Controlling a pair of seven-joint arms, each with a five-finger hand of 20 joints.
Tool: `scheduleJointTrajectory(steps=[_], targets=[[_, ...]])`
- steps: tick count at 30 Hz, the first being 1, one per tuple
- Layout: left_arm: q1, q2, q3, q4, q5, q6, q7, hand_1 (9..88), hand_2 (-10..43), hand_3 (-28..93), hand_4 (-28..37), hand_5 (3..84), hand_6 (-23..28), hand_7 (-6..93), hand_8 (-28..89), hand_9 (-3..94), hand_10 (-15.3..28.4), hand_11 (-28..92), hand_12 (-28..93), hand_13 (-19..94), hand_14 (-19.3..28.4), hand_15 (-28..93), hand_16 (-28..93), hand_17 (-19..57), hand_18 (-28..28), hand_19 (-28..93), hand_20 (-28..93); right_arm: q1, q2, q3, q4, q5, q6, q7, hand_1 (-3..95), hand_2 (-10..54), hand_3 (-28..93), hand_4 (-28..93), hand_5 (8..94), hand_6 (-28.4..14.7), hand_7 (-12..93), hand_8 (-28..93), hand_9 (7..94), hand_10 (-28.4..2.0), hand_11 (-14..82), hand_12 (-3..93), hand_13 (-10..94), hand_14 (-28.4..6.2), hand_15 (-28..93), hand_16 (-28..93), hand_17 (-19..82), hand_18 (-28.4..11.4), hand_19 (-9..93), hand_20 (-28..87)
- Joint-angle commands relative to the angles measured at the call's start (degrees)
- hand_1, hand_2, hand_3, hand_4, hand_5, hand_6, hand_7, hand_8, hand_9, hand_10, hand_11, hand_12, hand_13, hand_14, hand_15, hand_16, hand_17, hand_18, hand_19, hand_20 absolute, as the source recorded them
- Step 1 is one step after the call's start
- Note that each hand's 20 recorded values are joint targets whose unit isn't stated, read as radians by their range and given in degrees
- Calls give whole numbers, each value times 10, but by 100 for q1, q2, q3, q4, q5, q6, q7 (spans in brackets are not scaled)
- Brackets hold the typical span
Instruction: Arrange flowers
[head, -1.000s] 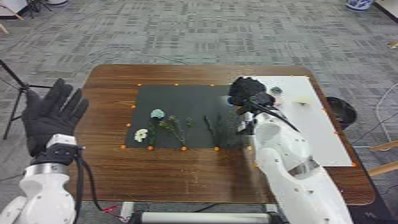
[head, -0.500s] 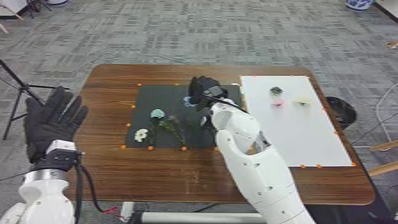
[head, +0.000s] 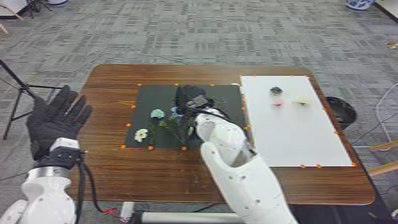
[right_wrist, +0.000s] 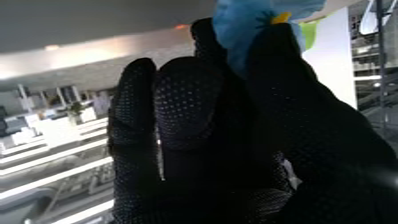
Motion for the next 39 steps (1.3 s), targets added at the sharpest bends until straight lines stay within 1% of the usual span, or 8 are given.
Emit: scheduleJointTrajectory(steps=[1,14,15,21,27,29,34,39], targets=[[-117,108,58,63,22,-233,-67,235,160,649,-283,389,76,107,-101,304,128,155,52,234,139,183,-37,-67,140,341,74,-55,-194,-175,-23,-43,267,272,564,-82,696,-276,746,0,267,-5,776,-90,79,239,750,-65,654,295,383,-203,778,320],[-317,158,85,181,8,-182,-118,238,155,644,-283,384,74,105,-99,304,128,150,57,235,139,175,-31,-67,140,334,77,35,-196,-231,154,-425,376,140,556,-95,707,-273,726,-9,238,-13,762,-93,93,231,748,-65,652,295,382,-205,785,305],[-467,175,132,284,25,-178,-134,239,156,642,-283,384,74,105,-99,304,128,150,57,235,139,175,-31,-67,140,334,78,110,-274,-159,306,-490,388,71,556,-95,707,-273,724,-10,236,-14,760,-94,94,231,747,-66,651,295,382,-205,785,304],[-104,128,-12,31,-57,-207,-58,234,160,650,-283,386,75,107,-99,305,128,152,57,236,139,177,-31,-66,140,335,79,-68,-117,-411,-69,-433,71,511,553,-95,707,-269,706,-14,207,-15,735,-107,120,197,749,-55,599,310,383,-203,781,272],[-172,126,12,91,-33,-168,-58,236,159,653,-283,387,75,108,-100,305,128,153,56,237,139,181,-33,-66,140,337,79,-29,-156,-384,-34,-398,84,459,548,-95,710,-269,702,-16,200,-15,731,-114,128,190,749,-50,568,338,381,-203,782,259],[-199,135,50,115,-153,-200,0,236,159,655,-283,388,75,108,-100,305,128,153,56,237,139,181,-33,-66,140,338,79,-24,-144,-396,-44,-371,94,470,548,-95,711,-270,701,-16,200,-14,730,-114,128,189,748,-50,567,341,381,-203,782,258],[4,120,-25,-19,-171,-200,29,236,157,656,-283,388,75,110,-100,307,129,154,57,239,139,184,-33,-67,141,342,80,-106,-30,-485,-259,-188,66,597,542,-95,714,-272,700,-16,196,-15,726,-116,133,184,749,-50,563,342,380,-203,782,255],[-94,129,5,32,-158,-186,27,239,159,654,-283,390,76,112,-101,308,129,155,58,240,139,186,-33,-67,141,344,80,-21,-9,-415,-122,-404,310,542,518,-95,735,-268,683,-19,183,-23,705,-123,144,165,749,-50,562,344,379,-206,784,254]])
